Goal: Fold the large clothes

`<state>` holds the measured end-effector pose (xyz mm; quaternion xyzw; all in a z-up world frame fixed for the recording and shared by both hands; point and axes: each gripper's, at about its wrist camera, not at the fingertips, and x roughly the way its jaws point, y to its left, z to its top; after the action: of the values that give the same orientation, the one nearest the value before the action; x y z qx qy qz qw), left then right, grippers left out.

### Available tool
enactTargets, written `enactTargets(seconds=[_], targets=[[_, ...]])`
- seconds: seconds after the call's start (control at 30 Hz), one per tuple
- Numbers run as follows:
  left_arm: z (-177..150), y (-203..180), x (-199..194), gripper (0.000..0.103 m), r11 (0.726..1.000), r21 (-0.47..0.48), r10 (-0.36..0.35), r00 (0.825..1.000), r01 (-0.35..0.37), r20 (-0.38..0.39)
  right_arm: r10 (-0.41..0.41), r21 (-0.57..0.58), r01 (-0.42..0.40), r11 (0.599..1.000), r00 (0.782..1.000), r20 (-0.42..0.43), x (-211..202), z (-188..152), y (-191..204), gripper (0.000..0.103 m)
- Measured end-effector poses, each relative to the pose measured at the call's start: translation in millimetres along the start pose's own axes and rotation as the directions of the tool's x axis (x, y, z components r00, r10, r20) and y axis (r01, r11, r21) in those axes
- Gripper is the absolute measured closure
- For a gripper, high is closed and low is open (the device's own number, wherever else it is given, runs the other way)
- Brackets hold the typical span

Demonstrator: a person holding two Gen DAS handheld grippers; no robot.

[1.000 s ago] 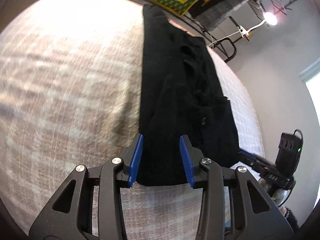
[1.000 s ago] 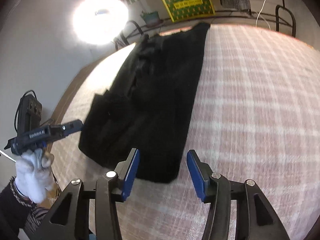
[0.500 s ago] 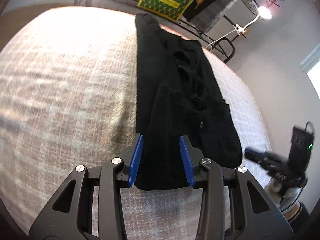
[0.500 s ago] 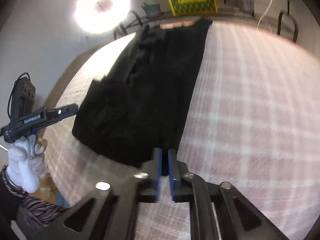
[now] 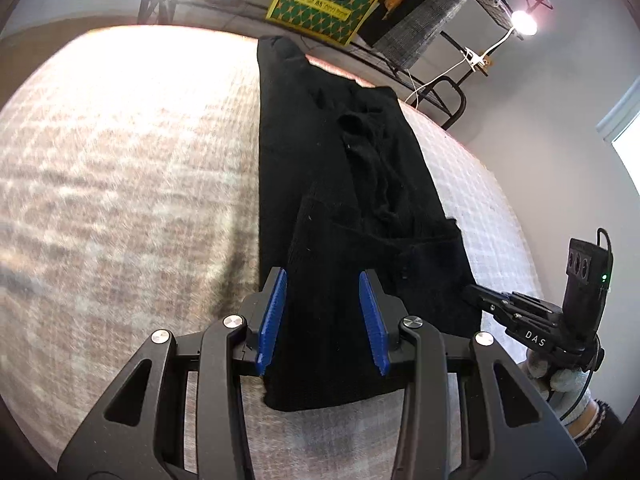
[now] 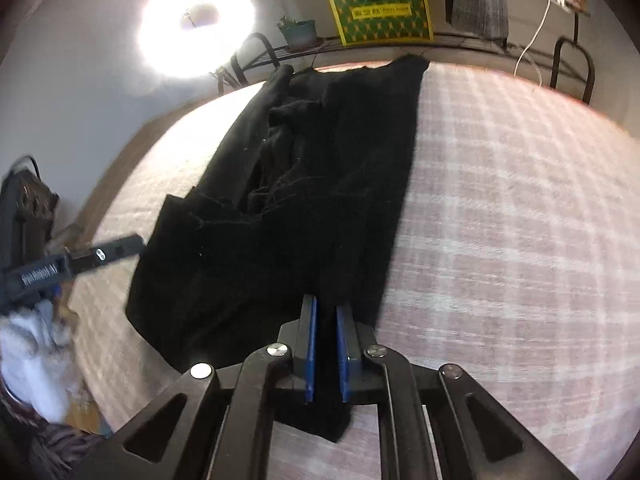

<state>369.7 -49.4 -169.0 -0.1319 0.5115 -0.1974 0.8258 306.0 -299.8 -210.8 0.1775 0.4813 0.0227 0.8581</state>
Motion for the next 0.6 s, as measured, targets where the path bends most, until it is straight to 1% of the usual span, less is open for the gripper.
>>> enactTargets(seconds=[0.03,0.1,0.13,0.17,0.2,0.23,0.27,0.33,0.37,0.4,0.43,0.47,0.5,0.57,0.6], targets=[[1,1,0,0.065,1.0,-0.001,0.011,1.0,-0.011,0.008,0.0,0.002,0.0,1.0,1.0,-0.008,2,-3,-3,0.097],[-1,1,-2,0.065,1.0,-0.015,0.01,1.0,-0.009,0.016,-0.007,-0.002,0.007,1.0,1.0,-0.019,7,-4,-3,0.096],[-1,1,-2,0.065,1.0,-0.016,0.005,1.0,-0.005,0.021,-0.012,-0.002,0.012,1.0,1.0,-0.017,5,-2,-1,0.092],[-1,-1,-3,0.065,1.0,-0.01,-0.001,1.0,0.001,0.026,-0.03,-0.001,0.03,1.0,0.999,-0.018,3,2,-1,0.082],[-2,-5,-4,0.065,1.0,0.005,-0.004,0.999,0.004,0.032,-0.056,0.004,0.056,0.998,0.998,-0.007,-2,5,1,0.068],[-2,-9,-3,0.065,1.0,0.025,-0.008,0.999,0.008,0.034,-0.08,0.005,0.08,0.997,0.996,0.031,-11,7,3,0.067],[-2,-12,-2,0.065,0.999,0.037,-0.013,0.999,0.011,0.032,-0.076,-0.001,0.076,0.997,0.995,0.07,-19,9,7,0.067],[-2,-19,4,0.065,0.997,0.063,-0.039,0.999,0.038,0.02,-0.038,-0.034,0.043,0.998,0.988,0.15,-33,11,16,0.067],[-1,-21,7,0.065,0.996,0.07,-0.052,0.999,0.051,0.014,-0.016,-0.055,0.025,0.998,0.986,0.167,-34,11,21,0.067],[0,-24,14,0.065,0.994,0.084,-0.064,0.998,0.064,-0.005,0.012,-0.08,0.002,0.997,0.986,0.168,-33,11,27,0.069],[1,-26,20,0.065,0.994,0.096,-0.056,0.998,0.058,-0.022,0.023,-0.105,-0.006,0.994,0.988,0.156,-29,11,31,0.07],[0,-27,25,0.065,0.993,0.104,-0.045,0.998,0.048,-0.033,0.011,-0.134,0.007,0.991,0.99,0.137,-20,12,38,0.07],[2,-27,34,0.065,0.993,0.118,-0.018,0.999,0.023,-0.042,0.001,-0.146,0.018,0.989,0.992,0.124,-13,12,41,0.07],[5,-29,44,0.066,0.99,0.141,0.035,0.999,-0.031,-0.03,-0.032,-0.142,0.047,0.989,0.994,0.106,2,15,39,0.07],[7,-30,48,0.071,0.987,0.153,0.052,0.999,-0.049,-0.014,-0.048,-0.127,0.06,0.99,0.994,0.1,8,17,36,0.07]])
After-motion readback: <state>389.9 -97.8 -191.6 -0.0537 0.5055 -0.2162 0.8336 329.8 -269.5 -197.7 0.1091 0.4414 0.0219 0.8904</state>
